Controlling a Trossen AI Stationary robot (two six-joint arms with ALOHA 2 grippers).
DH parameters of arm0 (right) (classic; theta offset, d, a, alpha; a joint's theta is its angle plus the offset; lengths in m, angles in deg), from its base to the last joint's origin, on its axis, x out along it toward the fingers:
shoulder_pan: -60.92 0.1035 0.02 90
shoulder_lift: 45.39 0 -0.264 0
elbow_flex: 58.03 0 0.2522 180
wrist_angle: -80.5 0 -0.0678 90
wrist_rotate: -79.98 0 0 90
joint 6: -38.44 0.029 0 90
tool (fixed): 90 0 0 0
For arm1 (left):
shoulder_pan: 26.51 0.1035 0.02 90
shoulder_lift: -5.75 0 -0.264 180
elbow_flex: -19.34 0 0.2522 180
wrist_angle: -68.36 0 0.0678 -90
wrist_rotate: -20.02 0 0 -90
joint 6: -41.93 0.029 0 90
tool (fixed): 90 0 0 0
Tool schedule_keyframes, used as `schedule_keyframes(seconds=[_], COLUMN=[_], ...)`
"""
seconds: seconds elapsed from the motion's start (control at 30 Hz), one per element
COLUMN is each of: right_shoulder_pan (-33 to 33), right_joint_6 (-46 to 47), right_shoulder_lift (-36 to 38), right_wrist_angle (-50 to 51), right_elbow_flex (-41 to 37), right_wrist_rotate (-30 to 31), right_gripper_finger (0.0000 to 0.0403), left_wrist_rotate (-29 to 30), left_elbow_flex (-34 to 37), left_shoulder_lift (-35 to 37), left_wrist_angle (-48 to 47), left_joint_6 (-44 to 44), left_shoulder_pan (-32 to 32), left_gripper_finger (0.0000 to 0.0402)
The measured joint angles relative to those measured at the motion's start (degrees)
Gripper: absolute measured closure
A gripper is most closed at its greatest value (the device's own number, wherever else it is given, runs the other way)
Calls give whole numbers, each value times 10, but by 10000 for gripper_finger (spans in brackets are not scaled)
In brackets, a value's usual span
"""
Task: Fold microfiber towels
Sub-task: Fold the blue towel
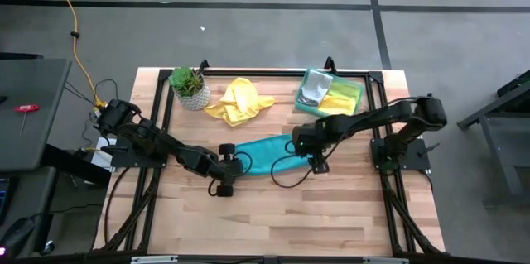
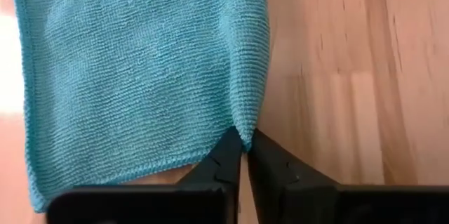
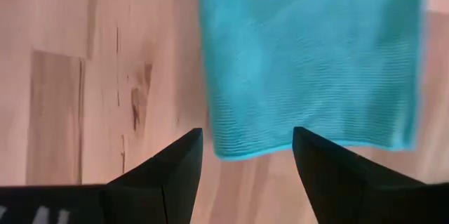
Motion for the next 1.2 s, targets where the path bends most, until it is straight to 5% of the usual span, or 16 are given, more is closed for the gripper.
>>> schedule_keyframes(seconds=[0.47,0.77,1.2], right_shoulder_pan=[65,89,89], right_joint_6=[-8,64,95], right_shoulder_lift=[-100,-127,-117], right_wrist_angle=[-70,-71,-78], right_elbow_flex=[0,3,0], right_wrist_rotate=[0,48,48], right_gripper_finger=[190,191,267], left_wrist_rotate=[1,7,19], left_elbow_flex=[2,2,5], left_shoulder_lift=[10,9,8], left_wrist_angle=[-29,-31,-5], left_joint_6=[-12,-39,-63], left_shoulder_pan=[-11,-32,-68], left_gripper_finger=[396,387,375])
